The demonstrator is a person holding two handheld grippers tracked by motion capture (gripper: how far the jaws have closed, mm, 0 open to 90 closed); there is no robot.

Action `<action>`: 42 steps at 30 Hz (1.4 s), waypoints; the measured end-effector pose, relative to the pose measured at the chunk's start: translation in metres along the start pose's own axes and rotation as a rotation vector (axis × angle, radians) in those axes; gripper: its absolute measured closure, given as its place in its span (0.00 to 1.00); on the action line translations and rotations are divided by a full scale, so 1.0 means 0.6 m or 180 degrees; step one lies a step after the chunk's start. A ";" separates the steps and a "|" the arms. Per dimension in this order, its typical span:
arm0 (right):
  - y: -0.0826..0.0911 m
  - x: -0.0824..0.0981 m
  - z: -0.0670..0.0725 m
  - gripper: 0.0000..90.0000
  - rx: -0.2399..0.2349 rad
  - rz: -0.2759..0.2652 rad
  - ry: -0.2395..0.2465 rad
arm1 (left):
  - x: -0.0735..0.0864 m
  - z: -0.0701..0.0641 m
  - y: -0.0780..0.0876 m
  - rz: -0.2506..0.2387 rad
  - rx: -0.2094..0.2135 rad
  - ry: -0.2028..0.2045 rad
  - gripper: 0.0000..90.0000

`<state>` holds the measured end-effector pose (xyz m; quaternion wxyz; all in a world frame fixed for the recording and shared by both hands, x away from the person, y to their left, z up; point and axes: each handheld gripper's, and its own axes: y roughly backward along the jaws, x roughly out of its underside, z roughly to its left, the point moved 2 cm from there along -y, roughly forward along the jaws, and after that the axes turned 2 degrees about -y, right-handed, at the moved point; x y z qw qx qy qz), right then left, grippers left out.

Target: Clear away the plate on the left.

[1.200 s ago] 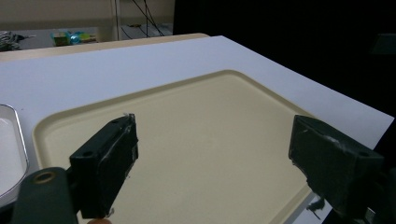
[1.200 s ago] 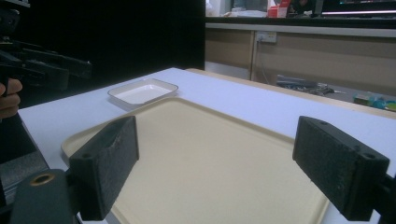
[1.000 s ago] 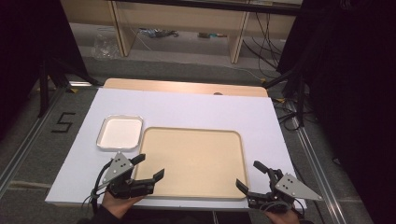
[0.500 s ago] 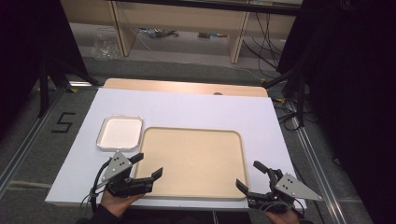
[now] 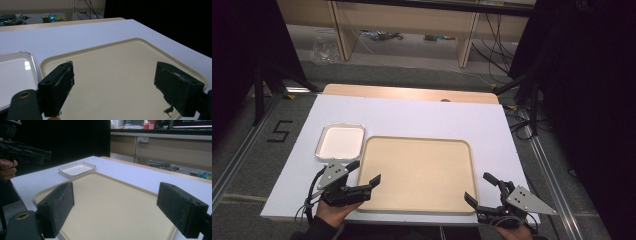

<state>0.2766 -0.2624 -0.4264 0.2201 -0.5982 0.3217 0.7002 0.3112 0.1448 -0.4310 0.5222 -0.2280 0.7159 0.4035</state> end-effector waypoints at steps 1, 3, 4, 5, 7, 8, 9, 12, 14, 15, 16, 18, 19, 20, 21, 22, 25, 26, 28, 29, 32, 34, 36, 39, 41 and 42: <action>0.000 0.000 0.000 0.17 0.0000 -0.0001 0.0010 | 0.000 0.001 -0.001 0.0000 -0.0012 0.0012 0.18; 0.000 0.000 0.000 0.17 -0.0004 0.0004 -0.0003 | 0.000 0.005 -0.002 0.0020 -0.0031 0.0021 0.18; 0.000 0.000 0.000 0.17 -0.0004 0.0004 -0.0003 | 0.001 0.007 -0.003 0.0024 -0.0048 0.0038 0.18; 0.000 0.000 0.000 0.17 -0.0005 0.0000 -0.0001 | 0.001 0.009 -0.004 0.0034 -0.0059 0.0041 0.18; 0.000 0.000 0.000 0.17 -0.0004 -0.0004 0.0002 | 0.001 0.012 -0.005 0.0049 -0.0093 0.0050 0.18; 0.000 0.000 0.000 0.17 0.0000 -0.0001 -0.0014 | 0.001 0.014 -0.005 0.0054 -0.0102 0.0067 0.18; 0.000 0.000 0.000 0.17 0.0000 -0.0001 -0.0014 | 0.001 0.015 -0.005 0.0062 -0.0114 0.0070 0.18; 0.001 0.000 -0.002 0.17 -0.0008 -0.0002 0.0008 | 0.001 0.023 -0.005 0.0065 -0.0155 0.0096 0.18; 0.001 -0.001 -0.002 0.17 -0.0007 -0.0012 -0.0003 | 0.001 0.027 -0.005 0.0071 -0.0186 0.0131 0.18; 0.001 -0.001 -0.002 0.17 -0.0007 -0.0010 -0.0004 | 0.001 0.031 -0.006 0.0079 -0.0187 0.0128 0.18; 0.000 -0.001 -0.002 0.17 -0.0007 -0.0018 -0.0004 | 0.001 0.034 -0.006 0.0092 -0.0213 0.0143 0.18; 0.001 -0.001 -0.002 0.17 -0.0009 -0.0009 -0.0002 | 0.001 0.040 -0.008 0.0102 -0.0244 0.0166 0.18; 0.001 -0.001 -0.002 0.17 -0.0009 -0.0010 -0.0001 | 0.002 0.045 -0.008 0.0107 -0.0269 0.0165 0.18; 0.001 -0.001 -0.002 0.17 -0.0006 -0.0009 0.0000 | 0.002 0.048 -0.009 0.0124 -0.0285 0.0155 0.18; 0.001 -0.001 -0.002 0.17 -0.0006 -0.0009 0.0000 | 0.002 0.053 -0.009 0.0127 -0.0309 0.0177 0.18; 0.000 -0.001 -0.002 0.17 0.0001 -0.0018 -0.0007 | 0.002 0.057 -0.010 0.0128 -0.0341 0.0194 0.18; 0.000 0.000 0.000 0.17 0.0008 -0.0004 -0.0012 | 0.003 0.070 -0.011 0.0158 -0.0400 0.0228 0.18; 0.000 0.000 0.000 0.17 0.0007 -0.0003 -0.0009 | 0.004 0.074 -0.011 0.0166 -0.0433 0.0244 0.18; 0.000 0.000 -0.001 0.17 0.0006 -0.0003 -0.0015 | 0.004 0.083 -0.012 0.0172 -0.0466 0.0268 0.18; 0.001 0.000 -0.002 0.17 0.0003 0.0002 -0.0001 | 0.004 0.087 -0.013 0.0184 -0.0491 0.0284 0.18; 0.000 0.000 0.000 0.17 0.0006 0.0000 -0.0018 | 0.002 0.104 -0.014 0.0230 -0.0642 0.0281 0.18; 0.000 0.000 0.000 0.17 0.0006 0.0002 -0.0016 | 0.002 0.121 -0.015 0.0278 -0.0716 0.0324 0.18; 0.000 0.000 -0.001 0.17 0.0004 -0.0002 -0.0013 | 0.004 0.141 -0.015 0.0350 -0.0839 0.0388 0.18; 0.000 0.000 -0.001 0.17 0.0004 0.0000 -0.0016 | 0.010 0.174 -0.017 0.0463 -0.0956 0.0552 0.18; 0.000 0.000 0.000 0.17 0.0001 -0.0004 -0.0012 | 0.015 0.200 -0.019 0.0536 -0.1020 0.0641 0.18; 0.000 0.000 0.000 0.17 0.0004 -0.0001 -0.0019 | 0.017 0.207 -0.019 0.0545 -0.1048 0.0668 0.18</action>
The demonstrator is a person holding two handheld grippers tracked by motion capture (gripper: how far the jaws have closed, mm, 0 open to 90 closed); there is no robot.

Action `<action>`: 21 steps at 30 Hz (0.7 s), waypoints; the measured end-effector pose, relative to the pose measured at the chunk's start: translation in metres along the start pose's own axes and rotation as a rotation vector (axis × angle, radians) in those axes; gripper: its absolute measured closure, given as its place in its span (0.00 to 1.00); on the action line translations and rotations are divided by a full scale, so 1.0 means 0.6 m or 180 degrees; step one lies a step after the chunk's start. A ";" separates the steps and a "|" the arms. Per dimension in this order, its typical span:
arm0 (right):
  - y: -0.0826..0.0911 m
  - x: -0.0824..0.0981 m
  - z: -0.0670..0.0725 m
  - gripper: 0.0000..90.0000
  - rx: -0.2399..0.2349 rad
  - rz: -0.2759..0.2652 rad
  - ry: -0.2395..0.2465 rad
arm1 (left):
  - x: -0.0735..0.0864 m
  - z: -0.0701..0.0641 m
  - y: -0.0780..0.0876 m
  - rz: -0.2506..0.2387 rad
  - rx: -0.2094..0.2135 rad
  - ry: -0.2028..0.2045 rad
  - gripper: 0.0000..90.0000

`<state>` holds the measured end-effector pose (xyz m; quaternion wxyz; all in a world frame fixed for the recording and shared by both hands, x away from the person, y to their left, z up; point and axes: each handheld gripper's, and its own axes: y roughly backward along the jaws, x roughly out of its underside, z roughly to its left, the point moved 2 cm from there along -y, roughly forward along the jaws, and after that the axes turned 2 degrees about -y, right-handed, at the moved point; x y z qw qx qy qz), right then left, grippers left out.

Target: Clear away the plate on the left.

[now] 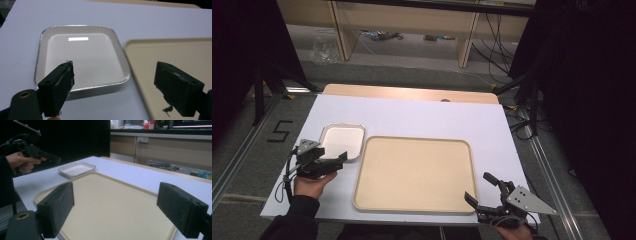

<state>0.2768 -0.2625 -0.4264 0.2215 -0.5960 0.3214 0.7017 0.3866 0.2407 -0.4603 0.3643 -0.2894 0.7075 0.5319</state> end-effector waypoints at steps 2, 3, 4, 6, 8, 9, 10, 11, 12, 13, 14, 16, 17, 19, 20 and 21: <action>0.000 0.000 0.000 0.17 -0.0001 -0.0001 0.0007 | -0.002 0.015 -0.006 0.0041 -0.0051 0.0045 0.18; 0.000 0.000 0.000 0.17 -0.0004 -0.0002 0.0008 | -0.003 0.023 -0.010 0.0046 -0.0128 0.0076 0.18; 0.000 0.000 0.000 0.17 -0.0002 -0.0004 0.0010 | -0.004 0.031 -0.013 0.0068 -0.0175 0.0101 0.19; -0.001 0.000 0.001 0.17 -0.0001 -0.0064 -0.0026 | -0.007 0.046 -0.020 0.0113 -0.0223 0.0139 0.21; 0.000 0.000 0.000 0.17 0.0004 -0.0043 -0.0014 | -0.009 0.061 -0.028 0.0178 -0.0302 0.0159 0.22; 0.000 0.000 0.000 0.17 -0.0008 -0.0047 -0.0016 | -0.010 0.069 -0.034 0.0233 -0.0278 0.0224 0.23; -0.001 0.000 0.000 0.17 -0.0007 -0.0055 -0.0016 | -0.010 0.076 -0.038 0.0286 -0.0263 0.0264 0.25; -0.001 0.000 0.000 0.17 -0.0009 -0.0056 -0.0017 | -0.011 0.083 -0.044 0.0333 -0.0284 0.0295 0.26; -0.001 0.000 0.000 0.17 -0.0001 -0.0057 -0.0021 | -0.012 0.090 -0.050 0.0352 -0.0328 0.0301 0.28; 0.000 0.000 0.000 0.17 -0.0011 -0.0042 -0.0012 | -0.012 0.093 -0.054 0.0343 -0.0338 0.0323 0.31; -0.001 0.000 0.000 0.17 -0.0010 -0.0061 -0.0015 | -0.014 0.099 -0.057 0.0386 -0.0347 0.0311 0.33; 0.000 0.000 -0.001 0.17 0.0000 -0.0055 0.0011 | -0.019 0.106 -0.062 0.0413 -0.0353 0.0248 0.35; 0.000 0.000 -0.001 0.17 0.0003 -0.0047 0.0011 | -0.022 0.109 -0.065 0.0472 -0.0361 0.0177 0.38; 0.000 0.000 -0.001 0.17 0.0003 -0.0049 0.0008 | -0.024 0.117 -0.074 0.0502 -0.0403 0.0165 0.40; 0.001 0.000 0.000 0.17 0.0001 -0.0021 -0.0002 | -0.024 0.119 -0.078 0.0526 -0.0371 0.0216 0.42; 0.000 0.000 -0.001 0.17 -0.0002 -0.0038 0.0009 | -0.024 0.120 -0.080 0.0537 -0.0388 0.0221 0.44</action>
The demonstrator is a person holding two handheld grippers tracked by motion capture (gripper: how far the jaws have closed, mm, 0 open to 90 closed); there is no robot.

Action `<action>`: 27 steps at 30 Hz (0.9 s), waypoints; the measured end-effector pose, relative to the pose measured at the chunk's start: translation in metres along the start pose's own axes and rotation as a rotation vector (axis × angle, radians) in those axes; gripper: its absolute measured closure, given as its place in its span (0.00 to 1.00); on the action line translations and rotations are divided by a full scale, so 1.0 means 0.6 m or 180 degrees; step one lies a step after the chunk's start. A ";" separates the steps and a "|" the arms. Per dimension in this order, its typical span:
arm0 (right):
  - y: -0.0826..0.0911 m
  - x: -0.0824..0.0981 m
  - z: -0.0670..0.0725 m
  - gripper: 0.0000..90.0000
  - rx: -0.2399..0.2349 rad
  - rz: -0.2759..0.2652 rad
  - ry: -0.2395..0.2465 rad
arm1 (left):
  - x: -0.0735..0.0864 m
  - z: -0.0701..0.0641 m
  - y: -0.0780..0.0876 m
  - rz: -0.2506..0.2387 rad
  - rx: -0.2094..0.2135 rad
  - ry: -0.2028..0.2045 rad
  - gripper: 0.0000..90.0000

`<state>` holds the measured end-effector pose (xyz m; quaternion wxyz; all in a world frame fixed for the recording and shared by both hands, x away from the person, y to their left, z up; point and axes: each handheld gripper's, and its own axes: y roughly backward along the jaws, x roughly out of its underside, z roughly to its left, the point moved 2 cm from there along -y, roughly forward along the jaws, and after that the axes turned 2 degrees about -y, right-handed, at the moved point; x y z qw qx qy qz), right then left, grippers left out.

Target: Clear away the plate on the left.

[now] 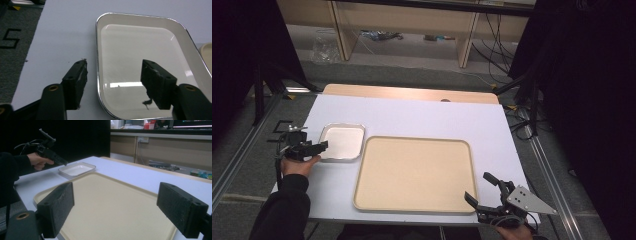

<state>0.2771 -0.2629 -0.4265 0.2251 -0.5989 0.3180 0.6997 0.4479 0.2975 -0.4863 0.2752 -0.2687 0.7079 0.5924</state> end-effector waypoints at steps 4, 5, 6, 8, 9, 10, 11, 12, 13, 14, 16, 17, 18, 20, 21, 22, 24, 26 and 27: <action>0.003 0.001 0.002 0.17 0.0049 0.0063 -0.0082 | -0.002 0.001 -0.008 0.0076 -0.0007 -0.0048 0.49; 0.002 0.001 0.004 0.17 0.0019 0.0044 -0.0107 | -0.003 0.003 -0.011 0.0070 0.0024 -0.0069 0.55; 0.002 0.001 0.004 0.17 0.0019 0.0044 -0.0107 | -0.003 0.003 -0.013 0.0100 -0.0010 -0.0048 0.55; 0.002 0.001 0.003 0.17 0.0020 0.0025 -0.0084 | -0.001 0.005 -0.018 0.0152 -0.0063 -0.0002 0.60; 0.002 0.001 0.003 0.17 0.0020 0.0025 -0.0084 | -0.001 0.008 -0.020 0.0162 -0.0079 -0.0024 0.60; 0.002 0.001 0.003 0.17 0.0019 0.0021 -0.0080 | -0.002 0.010 -0.022 0.0155 -0.0093 0.0005 0.62; 0.002 0.001 0.003 0.17 0.0020 0.0022 -0.0081 | -0.002 0.013 -0.022 0.0150 -0.0085 0.0001 0.64; 0.002 0.001 0.003 0.17 0.0019 0.0024 -0.0084 | -0.003 0.015 -0.023 0.0151 -0.0081 0.0033 0.67; 0.002 0.001 0.003 0.17 0.0017 0.0025 -0.0086 | -0.004 0.018 -0.024 0.0159 -0.0066 0.0037 0.69; 0.002 0.001 0.003 0.17 0.0016 0.0026 -0.0083 | -0.004 0.020 -0.026 0.0161 -0.0072 0.0071 0.72; 0.002 0.001 0.003 0.17 0.0017 0.0025 -0.0080 | -0.004 0.026 -0.031 0.0193 -0.0036 0.0046 0.75; 0.002 0.001 0.003 0.17 0.0018 0.0025 -0.0085 | -0.004 0.025 -0.032 0.0201 -0.0048 0.0091 0.77; 0.002 0.001 0.003 0.17 0.0019 0.0024 -0.0083 | -0.004 0.027 -0.035 0.0191 -0.0035 0.0058 0.80; 0.001 0.001 0.004 0.17 0.0021 0.0011 -0.0097 | -0.004 0.027 -0.039 0.0215 -0.0005 0.0058 0.81; 0.001 0.001 0.004 0.17 0.0021 0.0011 -0.0097 | -0.003 0.025 -0.041 0.0238 -0.0014 0.0036 0.81; 0.000 0.001 0.005 0.17 0.0019 -0.0002 -0.0106 | -0.004 0.023 -0.041 0.0228 -0.0007 0.0049 0.83; 0.001 0.001 0.003 0.17 0.0039 0.0021 -0.0068 | -0.005 0.019 -0.043 0.0224 -0.0037 0.0023 0.87; 0.000 0.001 0.004 0.17 0.0020 -0.0006 -0.0082 | -0.007 0.023 -0.044 0.0212 -0.0020 0.0008 0.90; 0.000 0.001 0.004 0.17 0.0019 -0.0006 -0.0084 | -0.007 0.028 -0.046 0.0185 0.0046 0.0024 0.92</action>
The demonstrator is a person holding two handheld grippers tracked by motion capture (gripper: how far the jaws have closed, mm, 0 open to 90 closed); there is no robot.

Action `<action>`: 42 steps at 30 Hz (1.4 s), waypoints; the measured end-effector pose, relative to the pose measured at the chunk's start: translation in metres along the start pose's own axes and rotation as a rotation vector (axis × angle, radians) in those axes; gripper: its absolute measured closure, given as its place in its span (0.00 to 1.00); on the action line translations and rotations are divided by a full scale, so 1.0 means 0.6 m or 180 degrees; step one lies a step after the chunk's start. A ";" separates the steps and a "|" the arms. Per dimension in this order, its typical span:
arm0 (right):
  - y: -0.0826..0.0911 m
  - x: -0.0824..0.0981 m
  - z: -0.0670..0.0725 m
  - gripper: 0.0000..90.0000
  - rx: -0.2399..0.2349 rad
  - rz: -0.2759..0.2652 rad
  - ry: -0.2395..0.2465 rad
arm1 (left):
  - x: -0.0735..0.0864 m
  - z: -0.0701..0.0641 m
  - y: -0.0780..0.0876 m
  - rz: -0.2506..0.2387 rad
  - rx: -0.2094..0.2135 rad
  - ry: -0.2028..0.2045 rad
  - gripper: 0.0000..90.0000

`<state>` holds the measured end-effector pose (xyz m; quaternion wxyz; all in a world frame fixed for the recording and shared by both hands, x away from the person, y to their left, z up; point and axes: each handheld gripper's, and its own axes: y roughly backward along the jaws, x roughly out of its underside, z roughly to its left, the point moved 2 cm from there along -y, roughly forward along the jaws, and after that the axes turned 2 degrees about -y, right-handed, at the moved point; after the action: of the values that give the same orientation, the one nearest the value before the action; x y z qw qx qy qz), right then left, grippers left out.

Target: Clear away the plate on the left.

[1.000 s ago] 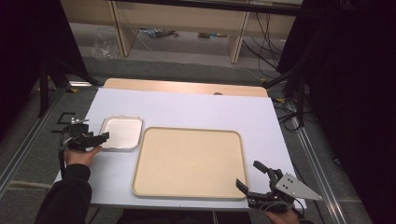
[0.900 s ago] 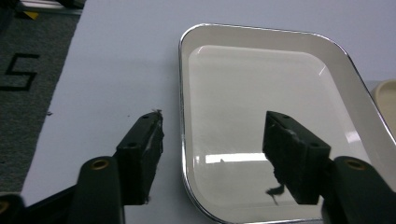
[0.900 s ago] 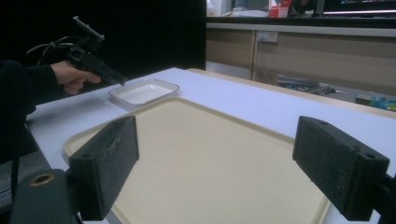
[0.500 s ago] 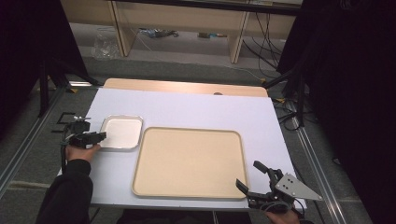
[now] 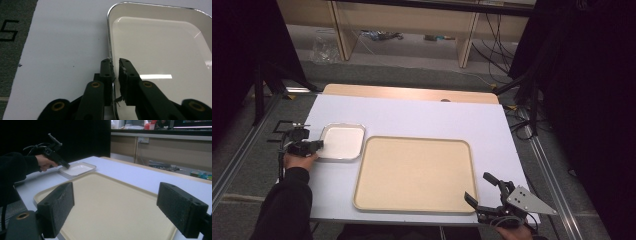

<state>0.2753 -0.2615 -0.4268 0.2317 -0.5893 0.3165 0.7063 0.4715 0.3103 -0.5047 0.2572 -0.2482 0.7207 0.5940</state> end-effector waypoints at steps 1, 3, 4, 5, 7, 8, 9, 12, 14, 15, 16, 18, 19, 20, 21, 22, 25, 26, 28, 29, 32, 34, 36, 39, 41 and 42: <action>0.000 0.000 0.000 0.17 0.0001 -0.0001 0.0000 | 0.001 0.001 -0.001 -0.0032 0.0036 0.0062 0.93; 0.002 -0.001 0.000 0.17 0.0034 0.0062 0.0034 | 0.000 0.009 -0.003 -0.0058 0.0148 0.0087 0.95; 0.002 -0.001 0.000 0.17 0.0034 0.0062 0.0034 | 0.001 0.009 -0.004 -0.0070 0.0157 0.0187 0.95; 0.002 0.000 0.000 0.17 0.0032 0.0058 0.0034 | 0.000 0.011 -0.003 -0.0053 0.0174 0.0211 0.96; 0.000 0.000 0.001 0.17 0.0012 0.0031 0.0000 | 0.000 0.010 -0.003 -0.0084 0.0200 0.0263 0.96; 0.000 0.000 0.001 0.17 0.0011 0.0031 -0.0008 | -0.001 0.011 0.000 -0.0121 0.0225 0.0313 0.97; 0.000 0.000 0.000 0.17 0.0013 0.0033 -0.0007 | -0.002 0.011 0.002 -0.0191 0.0261 0.0411 0.97; 0.003 -0.001 -0.001 0.17 0.0044 0.0049 0.0033 | -0.006 0.011 0.008 -0.0243 0.0218 0.0402 0.98; 0.002 -0.001 -0.001 0.17 0.0038 0.0036 0.0021 | -0.006 0.013 0.009 -0.0324 0.0265 0.0500 0.98; 0.004 -0.001 -0.002 0.17 0.0045 0.0081 0.0039 | -0.007 0.012 0.011 -0.0316 0.0230 0.0532 0.98; 0.005 -0.001 -0.002 0.17 0.0043 0.0101 0.0044 | -0.007 0.013 0.013 -0.0343 0.0221 0.0532 0.98; 0.004 -0.001 -0.001 0.17 0.0046 0.0069 0.0035 | -0.008 0.014 0.015 -0.0387 0.0197 0.0549 0.98; 0.004 -0.001 -0.001 0.17 0.0043 0.0079 0.0034 | -0.008 0.015 0.017 -0.0414 0.0202 0.0565 0.98; 0.005 -0.002 -0.002 0.17 0.0037 0.0095 0.0036 | -0.009 0.015 0.019 -0.0444 0.0211 0.0617 0.98; 0.005 -0.002 -0.002 0.17 0.0038 0.0091 0.0037 | -0.009 0.017 0.021 -0.0476 0.0235 0.0633 0.98; 0.005 -0.002 -0.002 0.17 0.0034 0.0104 0.0033 | -0.010 0.018 0.024 -0.0501 0.0254 0.0655 0.98; 0.004 -0.001 -0.001 0.17 0.0036 0.0077 0.0034 | -0.012 0.018 0.032 -0.0560 0.0327 0.0708 0.98; 0.004 -0.001 -0.002 0.17 0.0041 0.0073 0.0037 | -0.013 0.017 0.035 -0.0553 0.0345 0.0724 0.98; 0.005 -0.002 -0.002 0.17 0.0035 0.0096 0.0042 | -0.014 0.014 0.038 -0.0600 0.0381 0.0728 0.98; 0.005 -0.002 -0.002 0.17 0.0035 0.0096 0.0042 | -0.014 0.011 0.042 -0.0564 0.0403 0.0701 0.98; 0.004 -0.001 -0.001 0.17 0.0039 0.0068 0.0036 | -0.016 0.004 0.047 -0.0595 0.0512 0.0650 0.98; 0.004 -0.001 -0.001 0.17 0.0039 0.0074 0.0038 | -0.017 -0.005 0.052 -0.0591 0.0573 0.0618 0.98; 0.005 -0.002 -0.002 0.17 0.0036 0.0096 0.0039 | -0.016 -0.015 0.055 -0.0579 0.0612 0.0553 0.98; 0.005 -0.002 -0.002 0.17 0.0023 0.0092 0.0032 | -0.015 -0.031 0.059 -0.0541 0.0652 0.0396 0.98; 0.005 -0.002 -0.002 0.17 0.0027 0.0092 0.0035 | -0.015 -0.044 0.061 -0.0544 0.0717 0.0351 0.98; 0.005 -0.001 -0.002 0.17 0.0029 0.0094 0.0037 | -0.015 -0.049 0.061 -0.0533 0.0742 0.0332 0.98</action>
<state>0.2741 -0.2643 -0.4255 0.2221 -0.5875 0.3297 0.7048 0.4516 0.2884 -0.4674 0.2952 -0.3064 0.7739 0.4691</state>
